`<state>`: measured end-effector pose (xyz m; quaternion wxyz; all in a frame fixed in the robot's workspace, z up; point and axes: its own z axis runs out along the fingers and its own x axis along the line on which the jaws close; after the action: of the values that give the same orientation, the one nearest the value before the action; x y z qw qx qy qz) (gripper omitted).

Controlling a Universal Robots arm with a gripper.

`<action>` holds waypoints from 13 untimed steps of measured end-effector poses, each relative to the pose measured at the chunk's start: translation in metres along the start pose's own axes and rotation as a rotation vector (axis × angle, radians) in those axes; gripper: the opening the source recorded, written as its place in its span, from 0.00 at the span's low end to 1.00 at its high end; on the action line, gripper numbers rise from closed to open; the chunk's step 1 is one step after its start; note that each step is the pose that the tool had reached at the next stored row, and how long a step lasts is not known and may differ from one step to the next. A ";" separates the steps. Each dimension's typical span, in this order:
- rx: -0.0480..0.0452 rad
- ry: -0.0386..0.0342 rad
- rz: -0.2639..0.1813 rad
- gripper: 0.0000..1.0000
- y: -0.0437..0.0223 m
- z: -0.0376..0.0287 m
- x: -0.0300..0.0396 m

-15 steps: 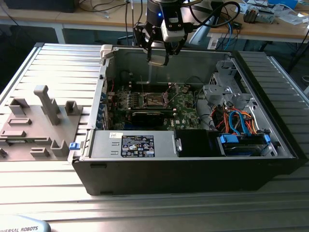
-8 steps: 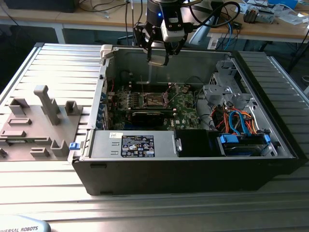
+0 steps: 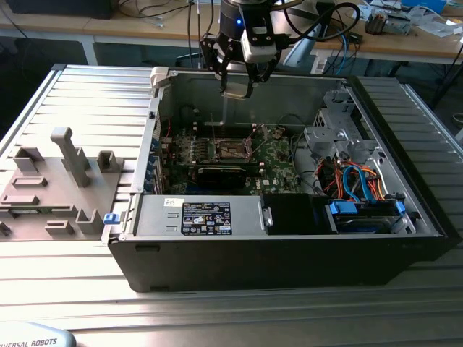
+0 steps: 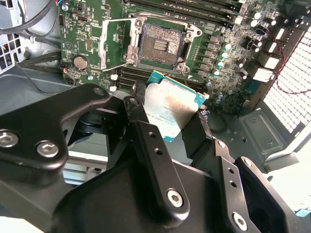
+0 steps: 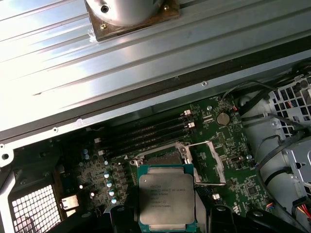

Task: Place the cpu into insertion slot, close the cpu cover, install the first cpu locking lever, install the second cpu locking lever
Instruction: 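Place the cpu into insertion slot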

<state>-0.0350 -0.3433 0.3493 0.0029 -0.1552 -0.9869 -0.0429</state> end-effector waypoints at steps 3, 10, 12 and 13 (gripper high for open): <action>0.0000 -0.0002 0.002 0.54 0.0000 0.0000 0.0000; -0.0001 -0.0007 0.008 0.54 0.0000 0.0001 0.0000; -0.0002 -0.0008 0.009 0.54 0.0000 0.0001 0.0000; -0.0002 -0.0008 0.010 0.54 0.0000 0.0001 0.0000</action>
<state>-0.0350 -0.3433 0.3492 0.0027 -0.1600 -0.9862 -0.0429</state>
